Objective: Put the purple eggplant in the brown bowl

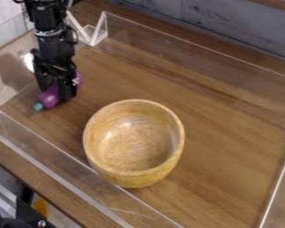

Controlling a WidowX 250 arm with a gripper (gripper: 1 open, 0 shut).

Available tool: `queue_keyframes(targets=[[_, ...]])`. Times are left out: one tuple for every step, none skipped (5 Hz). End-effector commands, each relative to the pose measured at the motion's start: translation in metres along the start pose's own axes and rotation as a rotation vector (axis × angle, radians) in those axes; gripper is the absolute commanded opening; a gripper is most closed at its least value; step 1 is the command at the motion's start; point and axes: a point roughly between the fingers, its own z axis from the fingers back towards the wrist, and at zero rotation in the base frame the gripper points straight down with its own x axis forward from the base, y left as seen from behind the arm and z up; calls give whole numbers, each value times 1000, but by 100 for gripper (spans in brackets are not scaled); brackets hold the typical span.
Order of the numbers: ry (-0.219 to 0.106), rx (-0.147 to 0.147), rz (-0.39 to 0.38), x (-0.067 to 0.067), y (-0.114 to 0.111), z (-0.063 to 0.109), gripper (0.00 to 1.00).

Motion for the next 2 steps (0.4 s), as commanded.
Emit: queue_keyframes(targets=[[-49,10,44,6,18,9,100],[-50,5,85,11,14,9,0]])
